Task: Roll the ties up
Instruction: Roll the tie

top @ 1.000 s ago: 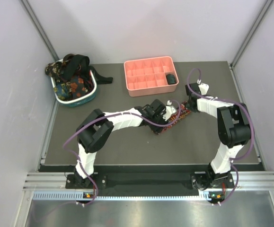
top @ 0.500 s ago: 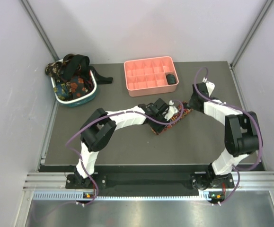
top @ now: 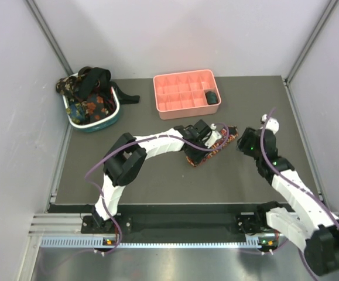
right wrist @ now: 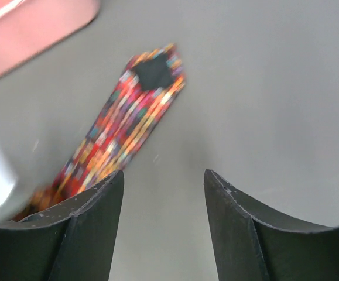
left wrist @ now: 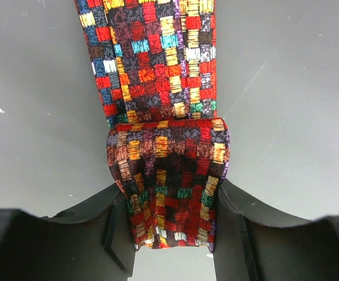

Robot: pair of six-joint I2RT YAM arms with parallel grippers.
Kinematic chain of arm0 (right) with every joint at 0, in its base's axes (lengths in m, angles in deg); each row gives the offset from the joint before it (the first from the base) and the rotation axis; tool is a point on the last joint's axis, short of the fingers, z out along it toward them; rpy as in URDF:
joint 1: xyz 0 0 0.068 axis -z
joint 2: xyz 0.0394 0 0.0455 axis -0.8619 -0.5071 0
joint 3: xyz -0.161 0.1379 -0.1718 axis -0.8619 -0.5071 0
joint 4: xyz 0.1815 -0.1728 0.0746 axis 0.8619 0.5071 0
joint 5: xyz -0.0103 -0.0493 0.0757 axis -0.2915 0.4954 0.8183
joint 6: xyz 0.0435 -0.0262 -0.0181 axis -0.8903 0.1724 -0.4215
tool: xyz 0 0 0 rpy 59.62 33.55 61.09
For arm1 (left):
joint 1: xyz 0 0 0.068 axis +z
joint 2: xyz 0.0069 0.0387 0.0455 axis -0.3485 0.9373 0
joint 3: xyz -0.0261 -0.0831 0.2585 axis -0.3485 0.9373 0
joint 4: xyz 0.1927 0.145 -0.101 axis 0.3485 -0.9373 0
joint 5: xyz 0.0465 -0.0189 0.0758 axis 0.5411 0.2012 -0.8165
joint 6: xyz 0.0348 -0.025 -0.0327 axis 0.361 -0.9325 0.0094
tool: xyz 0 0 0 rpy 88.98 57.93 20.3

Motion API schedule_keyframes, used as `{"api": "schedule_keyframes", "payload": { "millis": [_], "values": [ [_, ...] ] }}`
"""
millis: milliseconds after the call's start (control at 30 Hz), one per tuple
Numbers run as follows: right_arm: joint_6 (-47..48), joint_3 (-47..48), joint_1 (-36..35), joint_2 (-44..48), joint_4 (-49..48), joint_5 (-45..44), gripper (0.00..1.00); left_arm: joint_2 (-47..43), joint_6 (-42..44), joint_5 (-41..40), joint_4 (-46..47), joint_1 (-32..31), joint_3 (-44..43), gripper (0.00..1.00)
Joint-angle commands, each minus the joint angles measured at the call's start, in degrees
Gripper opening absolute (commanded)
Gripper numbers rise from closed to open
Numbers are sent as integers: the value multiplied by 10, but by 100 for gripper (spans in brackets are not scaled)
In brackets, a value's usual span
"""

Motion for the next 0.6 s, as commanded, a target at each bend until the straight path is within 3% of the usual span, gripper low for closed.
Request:
{"api": "schedule_keyframes", "payload": {
  "millis": [0, 233, 367, 567],
  "values": [
    [4, -25, -78, 62, 35, -10, 57, 39, -17, 10, -116, -4, -3, 49],
    [-30, -25, -302, 55, 82, -112, 54, 67, -17, 14, -181, -5, -62, 50],
    [-39, -37, -449, 49, 73, -187, 53, 73, -16, 18, -202, -4, -81, 50],
    [-16, -39, -593, 9, 22, -245, 53, 82, -19, 25, -228, -5, -109, 50]
  ]
}}
